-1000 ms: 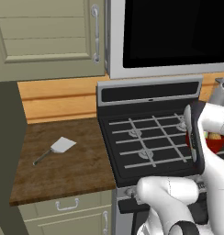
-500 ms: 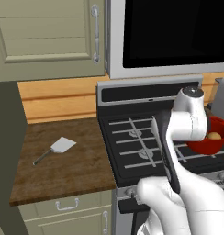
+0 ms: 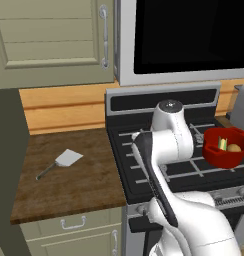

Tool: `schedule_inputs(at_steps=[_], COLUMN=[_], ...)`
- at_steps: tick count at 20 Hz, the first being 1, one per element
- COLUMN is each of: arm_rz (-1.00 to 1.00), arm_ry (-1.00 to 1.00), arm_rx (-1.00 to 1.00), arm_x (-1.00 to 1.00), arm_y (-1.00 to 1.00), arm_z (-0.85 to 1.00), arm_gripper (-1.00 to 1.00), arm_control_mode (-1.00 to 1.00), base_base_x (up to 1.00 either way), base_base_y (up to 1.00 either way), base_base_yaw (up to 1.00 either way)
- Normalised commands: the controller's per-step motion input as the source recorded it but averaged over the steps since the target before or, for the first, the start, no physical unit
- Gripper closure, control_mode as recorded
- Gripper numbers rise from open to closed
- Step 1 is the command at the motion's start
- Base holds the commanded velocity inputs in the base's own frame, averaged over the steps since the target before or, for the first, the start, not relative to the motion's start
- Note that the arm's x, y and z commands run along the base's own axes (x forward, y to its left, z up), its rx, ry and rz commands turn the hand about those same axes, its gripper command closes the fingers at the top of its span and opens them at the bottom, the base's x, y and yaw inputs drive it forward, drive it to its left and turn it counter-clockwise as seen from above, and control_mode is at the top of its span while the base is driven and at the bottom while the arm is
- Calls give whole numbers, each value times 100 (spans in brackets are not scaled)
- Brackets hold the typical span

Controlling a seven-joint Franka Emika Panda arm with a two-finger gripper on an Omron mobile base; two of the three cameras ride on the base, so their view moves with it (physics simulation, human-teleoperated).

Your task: Put the corn and potato in the pot. Retrieve the spatula and lightly stir the vegetables in the pot.

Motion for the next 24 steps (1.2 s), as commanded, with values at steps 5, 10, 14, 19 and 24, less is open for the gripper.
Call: schedule_inputs(at_steps=[5,10,14,19,24], arm_rz=[0,0,0,0,0], arm_ry=[15,12,12,4,4], arm_rx=[9,10,3,0,0], arm_x=[1,17,37,35,32], arm_y=[100,100,100,100,81], arm_z=[0,-5,-18,-29,-18], arm_gripper=[-100,-100,-100,-100,-100], arm_control_mode=[-100,-100,-100,-100,-100], base_base_x=[0,0,0,0,0], base_base_y=[0,0,0,0,0], base_base_yaw=[0,0,0,0,0])
